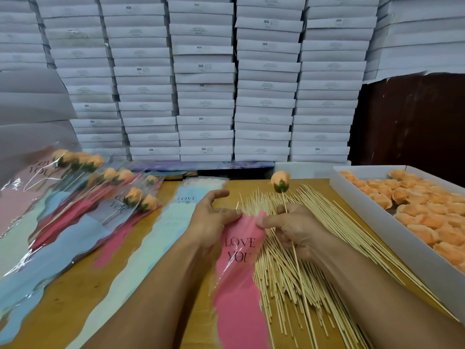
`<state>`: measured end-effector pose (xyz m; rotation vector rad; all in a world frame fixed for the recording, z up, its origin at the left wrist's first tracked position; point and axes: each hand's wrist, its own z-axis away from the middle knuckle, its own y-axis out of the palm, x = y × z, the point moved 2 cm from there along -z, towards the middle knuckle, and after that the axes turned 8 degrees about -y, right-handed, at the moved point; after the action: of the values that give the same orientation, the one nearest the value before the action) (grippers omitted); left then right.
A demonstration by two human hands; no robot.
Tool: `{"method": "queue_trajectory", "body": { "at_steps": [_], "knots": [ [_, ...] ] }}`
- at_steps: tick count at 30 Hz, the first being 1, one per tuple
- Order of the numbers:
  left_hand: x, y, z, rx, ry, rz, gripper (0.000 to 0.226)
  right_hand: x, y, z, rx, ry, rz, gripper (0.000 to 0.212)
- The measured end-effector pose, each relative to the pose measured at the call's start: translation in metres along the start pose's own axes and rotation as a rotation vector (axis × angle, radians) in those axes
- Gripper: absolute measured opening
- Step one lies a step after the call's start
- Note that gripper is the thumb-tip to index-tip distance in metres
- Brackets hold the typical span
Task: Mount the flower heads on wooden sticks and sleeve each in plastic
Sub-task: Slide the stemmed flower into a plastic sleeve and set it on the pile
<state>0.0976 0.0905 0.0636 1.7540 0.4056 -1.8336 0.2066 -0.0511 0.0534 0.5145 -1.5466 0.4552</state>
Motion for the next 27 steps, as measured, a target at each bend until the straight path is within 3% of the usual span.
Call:
{"method": "queue_trajectory", "body": {
  "at_steps": [9,15,22,27],
  "knots": [
    [-0.004,-0.007,0.001,-0.003,0.102,-0.178,0.017,0.005,0.001,0.006,0.068,0.053,0.035,0.045],
    [-0.003,-0.017,-0.010,0.046,0.105,-0.166,0.027,0.005,0.001,0.007,0.101,0.072,0.046,0.047],
    [-0.004,-0.025,-0.017,0.061,0.098,-0.212,0.011,0.004,0.001,0.007,0.137,0.100,0.052,0.050],
    [-0.005,-0.028,-0.018,0.046,0.149,-0.233,0.013,0.004,0.002,0.006,0.164,0.096,0.058,0.059]
  ]
}}
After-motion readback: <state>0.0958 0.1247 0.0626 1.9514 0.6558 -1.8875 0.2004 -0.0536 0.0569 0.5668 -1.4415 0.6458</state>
